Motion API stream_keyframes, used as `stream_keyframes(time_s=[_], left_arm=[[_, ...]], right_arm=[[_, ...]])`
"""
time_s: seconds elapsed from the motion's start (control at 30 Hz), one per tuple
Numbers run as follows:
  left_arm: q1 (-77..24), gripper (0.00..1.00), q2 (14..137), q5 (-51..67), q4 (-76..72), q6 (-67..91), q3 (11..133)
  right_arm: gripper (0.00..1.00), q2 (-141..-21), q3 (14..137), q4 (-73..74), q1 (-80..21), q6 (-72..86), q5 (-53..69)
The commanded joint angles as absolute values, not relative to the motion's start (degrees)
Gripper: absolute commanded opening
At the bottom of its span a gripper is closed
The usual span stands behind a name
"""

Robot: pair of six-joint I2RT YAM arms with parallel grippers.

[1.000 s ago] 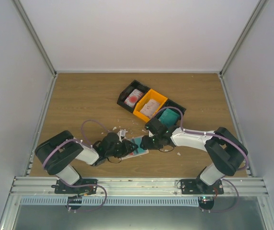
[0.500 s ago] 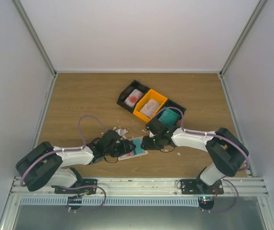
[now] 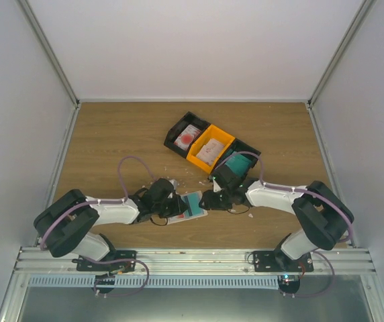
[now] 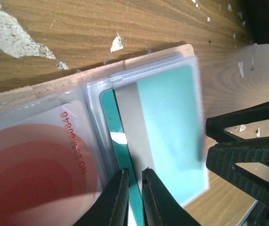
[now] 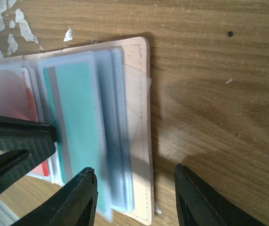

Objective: Put the credit cards into the card holder
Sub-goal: Insert the credit card into the card holder, then close the card holder at the center of the board.

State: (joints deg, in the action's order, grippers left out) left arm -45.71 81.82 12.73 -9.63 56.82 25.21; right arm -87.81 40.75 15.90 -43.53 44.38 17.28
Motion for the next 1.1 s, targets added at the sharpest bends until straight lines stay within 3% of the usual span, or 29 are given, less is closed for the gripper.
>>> stream_keyframes(time_s=[0.0,0.3,0.67,0.73,0.9,1.07], left_arm=[[-46.05,0.12,84.28,12.8,-10.12,55.12,26.33],[-46.06,0.07,86.82,11.13,-9.03,55.39,24.93],[-46.05,0.06,88.42,11.57,-9.42,54.76,25.37],[-46.06,0.06,88.34,11.55,-9.36,54.54,25.49],[-46.05,0.06,88.26,11.61,-9.55,54.56,25.41],[-46.05,0.06,87.79,11.82,-9.91,54.63,25.22]], right_arm=[[0.46,-87.88,37.77,10.86,-42.18,44.2,23.06],[0.45,-90.52,34.99,-1.21,-41.07,47.14,32.55],[0.35,-88.51,31.53,-13.59,-40.69,51.31,39.11],[0.39,-88.86,31.02,-15.98,-40.61,51.92,40.93],[0.61,-89.74,30.75,-19.17,-40.66,52.71,42.93],[0.53,-90.72,33.54,-12.76,-40.61,49.7,38.72]])
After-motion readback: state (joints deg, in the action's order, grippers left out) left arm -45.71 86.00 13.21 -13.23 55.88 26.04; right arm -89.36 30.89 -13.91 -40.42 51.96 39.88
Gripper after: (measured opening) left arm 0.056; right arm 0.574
